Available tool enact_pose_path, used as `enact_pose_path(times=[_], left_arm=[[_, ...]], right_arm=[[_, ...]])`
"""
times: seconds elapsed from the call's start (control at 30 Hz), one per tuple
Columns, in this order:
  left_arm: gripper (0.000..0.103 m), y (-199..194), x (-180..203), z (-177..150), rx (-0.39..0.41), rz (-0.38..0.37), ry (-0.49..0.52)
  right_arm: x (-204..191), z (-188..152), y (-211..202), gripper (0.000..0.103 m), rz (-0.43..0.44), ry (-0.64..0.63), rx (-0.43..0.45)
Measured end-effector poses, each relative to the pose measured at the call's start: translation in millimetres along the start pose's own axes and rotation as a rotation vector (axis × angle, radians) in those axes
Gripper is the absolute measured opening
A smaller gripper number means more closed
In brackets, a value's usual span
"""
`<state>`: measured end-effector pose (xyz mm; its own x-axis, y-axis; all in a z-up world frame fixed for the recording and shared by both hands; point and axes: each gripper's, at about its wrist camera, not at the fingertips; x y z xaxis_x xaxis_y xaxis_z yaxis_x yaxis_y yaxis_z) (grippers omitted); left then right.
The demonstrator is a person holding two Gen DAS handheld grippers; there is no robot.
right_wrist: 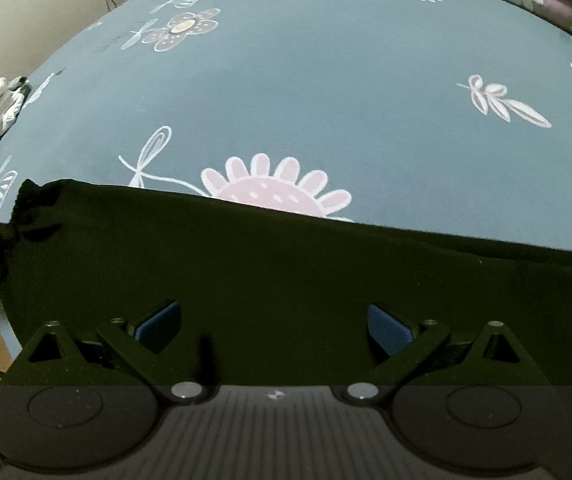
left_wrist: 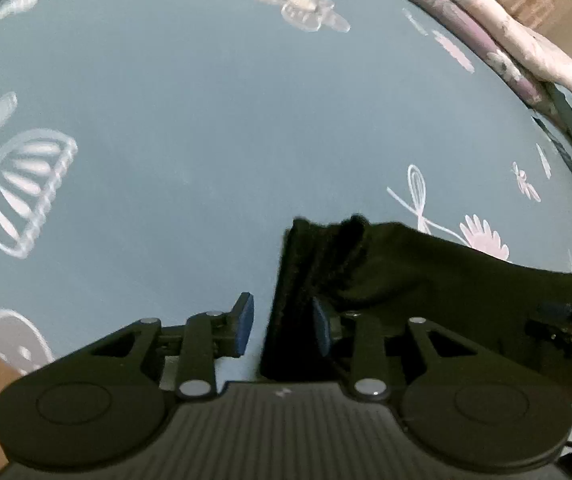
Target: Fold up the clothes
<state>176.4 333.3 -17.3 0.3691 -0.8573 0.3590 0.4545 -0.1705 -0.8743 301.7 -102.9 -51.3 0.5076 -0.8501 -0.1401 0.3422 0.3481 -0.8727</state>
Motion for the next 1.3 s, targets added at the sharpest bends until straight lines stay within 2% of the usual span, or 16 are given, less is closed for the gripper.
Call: enact_pose_path(times=[0.07,0.13,0.33,0.37,0.47,0.5,0.63,0.83,0.93,1.13,1.27,1.3], left_arm=[[0.032,-5.5,12.8,-0.4,0.011,-0.033,0.046],[0.034,-1.6,27.8,-0.6,0.01,-0.097,0.093],[0.035,40.8,56.2,-1.2,0.016,-0.146,0.17],[0.036,46.8,59.2,-0.6,0.02,-0.146,0.176],[0.026,54.3,51.4,7.7,0.051,-0.068,0.135],[0.027,55.5,50.5,9.5,0.06,-0.05,0.129],[0.035,42.6,72.5,1.4,0.069,-0.083,0.2],[0.037,34.5,122.5,-45.2,0.048,-0.145,0.453],[0.038,37.7,126.4,-69.7,0.038,-0.143,0.522],[0.038,49.1,102.6,-107.8,0.023,-0.067,0.517],[0.042,45.4,87.8,-122.6,0.077,-0.063,0.528],[0.044,44.8,87.3,-124.5,0.086,-0.066,0.532]], right_arm=[[-0.6,1.3,1.5,0.101,0.012,-0.005,0.003],[-2.0,2.5,3.2,0.101,0.022,-0.011,0.003],[-4.8,-0.4,1.1,0.101,0.024,-0.024,-0.002],[-3.5,-2.5,-1.1,0.101,0.017,-0.023,0.0],[3.0,-10.2,-6.8,0.101,-0.004,-0.004,0.003],[6.0,-13.5,-9.0,0.101,-0.013,0.005,0.006],[20.2,-27.7,-20.2,0.101,-0.029,0.05,0.036],[29.2,-52.3,-36.2,0.101,-0.053,0.079,0.097],[27.8,-70.7,-46.0,0.101,-0.066,0.075,0.128],[21.1,-114.5,-52.9,0.101,-0.109,0.06,0.178],[17.0,-148.2,-38.4,0.103,-0.15,0.066,0.164],[13.2,-155.7,-36.5,0.103,-0.176,0.041,0.185]])
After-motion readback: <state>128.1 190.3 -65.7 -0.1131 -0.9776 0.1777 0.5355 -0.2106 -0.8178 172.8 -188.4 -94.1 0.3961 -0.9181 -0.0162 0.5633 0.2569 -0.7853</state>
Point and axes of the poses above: each gripper's, at about its wrist camera, not at the fingertips, and y roughly the way its jaws point, x to its right, z to its top, and after that the axes turned 6 degrees about -y, right-handed
